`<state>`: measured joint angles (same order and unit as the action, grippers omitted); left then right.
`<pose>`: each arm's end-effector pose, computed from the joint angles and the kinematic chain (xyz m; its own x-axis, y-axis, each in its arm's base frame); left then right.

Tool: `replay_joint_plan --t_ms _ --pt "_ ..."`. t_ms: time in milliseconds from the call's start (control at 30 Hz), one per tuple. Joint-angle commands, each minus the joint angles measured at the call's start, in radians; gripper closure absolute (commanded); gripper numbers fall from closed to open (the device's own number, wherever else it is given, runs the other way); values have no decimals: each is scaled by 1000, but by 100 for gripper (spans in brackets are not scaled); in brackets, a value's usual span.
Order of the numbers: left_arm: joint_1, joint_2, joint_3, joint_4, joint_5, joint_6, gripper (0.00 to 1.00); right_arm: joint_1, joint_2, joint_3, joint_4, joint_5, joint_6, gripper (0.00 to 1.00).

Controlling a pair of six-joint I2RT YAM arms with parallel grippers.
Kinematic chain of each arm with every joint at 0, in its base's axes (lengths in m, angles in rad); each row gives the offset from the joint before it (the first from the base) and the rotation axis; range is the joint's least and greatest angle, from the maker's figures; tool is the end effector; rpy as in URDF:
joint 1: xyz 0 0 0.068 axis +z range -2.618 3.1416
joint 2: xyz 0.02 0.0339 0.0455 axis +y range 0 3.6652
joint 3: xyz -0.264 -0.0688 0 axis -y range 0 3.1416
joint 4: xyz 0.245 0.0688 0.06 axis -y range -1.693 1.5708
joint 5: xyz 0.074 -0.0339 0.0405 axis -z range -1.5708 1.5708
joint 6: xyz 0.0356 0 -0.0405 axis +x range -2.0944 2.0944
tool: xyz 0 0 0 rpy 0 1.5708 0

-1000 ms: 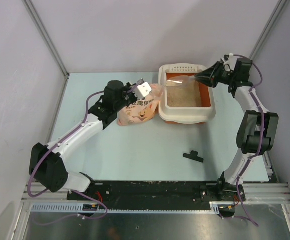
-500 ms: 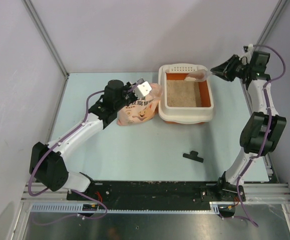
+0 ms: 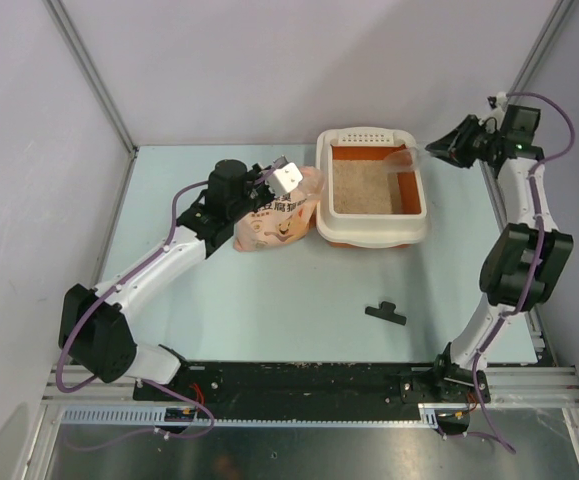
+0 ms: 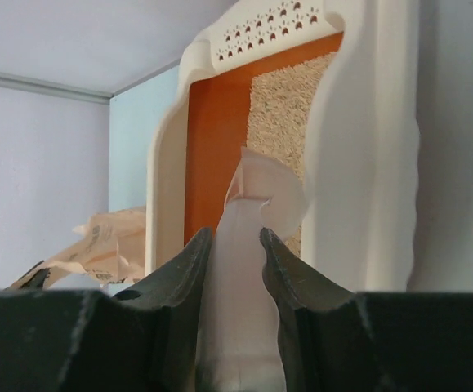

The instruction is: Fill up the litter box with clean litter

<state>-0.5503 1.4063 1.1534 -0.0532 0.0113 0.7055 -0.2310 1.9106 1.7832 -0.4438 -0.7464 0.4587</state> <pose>0.2840 -0.1747 0.3377 0.1495 0.6690 -0.7281 0.5716 0.5424 0.6157 0.4366 -0.0779 0.3367 -0.6437 0.4853 -0.5917 -0.1148 0.7032 0.7016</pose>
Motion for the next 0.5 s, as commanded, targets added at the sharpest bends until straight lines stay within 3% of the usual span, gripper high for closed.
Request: replay_joint_plan --t_ms 0,67,300,400,467 --pt "-7 -58 37 154 44 -29 100 -24 -211 -60 -65 51 -110 100" --pt "-8 -53 43 154 49 -35 100 -8 -243 -59 -94 120 -201 100" --pt "-7 -41 54 154 73 -49 100 228 -292 16 -130 416 -566 100" --pt "-8 -50 45 154 76 -63 100 315 -277 65 -131 366 -594 100" --pt "-8 -58 39 154 75 -70 100 335 -245 126 -151 221 -572 100"
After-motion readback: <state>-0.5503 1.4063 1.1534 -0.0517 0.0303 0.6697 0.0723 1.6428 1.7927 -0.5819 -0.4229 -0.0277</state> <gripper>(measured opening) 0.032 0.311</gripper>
